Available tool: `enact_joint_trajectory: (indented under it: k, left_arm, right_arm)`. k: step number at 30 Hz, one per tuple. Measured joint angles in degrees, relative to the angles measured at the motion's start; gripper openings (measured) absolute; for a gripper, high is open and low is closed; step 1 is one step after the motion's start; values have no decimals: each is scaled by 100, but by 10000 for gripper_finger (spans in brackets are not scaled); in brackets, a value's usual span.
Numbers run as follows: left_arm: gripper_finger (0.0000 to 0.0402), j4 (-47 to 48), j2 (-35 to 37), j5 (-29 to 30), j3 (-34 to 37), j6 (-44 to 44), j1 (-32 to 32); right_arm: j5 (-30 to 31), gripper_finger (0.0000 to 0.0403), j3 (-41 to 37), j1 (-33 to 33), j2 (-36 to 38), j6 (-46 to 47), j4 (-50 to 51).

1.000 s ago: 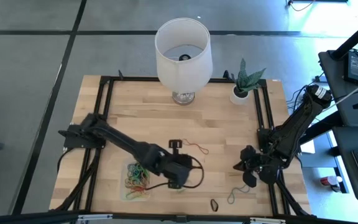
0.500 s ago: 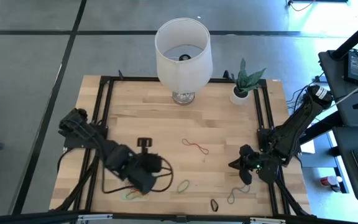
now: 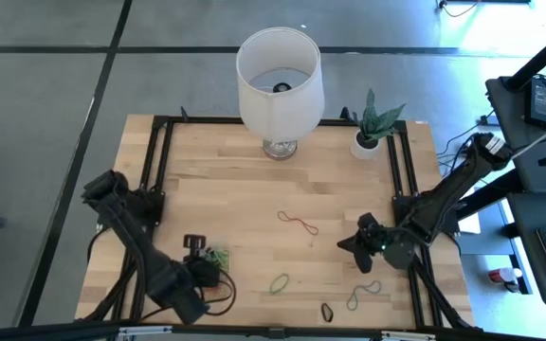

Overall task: Pick and place rubber bands into bin
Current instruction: Put the yellow rubber band into the transparent bin

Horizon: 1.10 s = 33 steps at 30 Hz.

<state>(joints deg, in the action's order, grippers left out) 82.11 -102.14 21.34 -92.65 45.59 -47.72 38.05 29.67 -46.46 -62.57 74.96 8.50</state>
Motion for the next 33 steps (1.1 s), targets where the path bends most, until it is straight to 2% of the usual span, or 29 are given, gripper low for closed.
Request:
enact_joint_trajectory:
  k: [7, 10, 14, 19, 22, 26, 33]
  left_arm:
    - [2, -685, 127, -501, 840, 194, -353]
    - [2, -1285, 300, -672, 1233, 107, -404]
    - [2, -1639, 503, -913, 1765, 73, -496]
    - [2, -2451, 891, -1384, 2399, -283, -502]
    - [2, -2575, 1029, -1632, 2659, -560, -451]
    - [2, -2670, 1179, -1548, 2849, -912, -308]
    - [2, -2793, 1252, -1333, 2853, -2038, 136]
  right_arm:
    - [-16, 3, 13, 143, -267, -177, -710]
    - [-49, 2, 190, 151, -442, -178, -706]
    - [-78, 2, 437, 153, -700, -196, -687]
    - [-79, 2, 610, 173, -974, -168, -685]
    - [-79, 2, 690, 204, -1110, -119, -694]
    - [-81, 2, 768, 270, -1261, -37, -694]
    - [-81, 2, 976, 400, -1517, -35, -705]
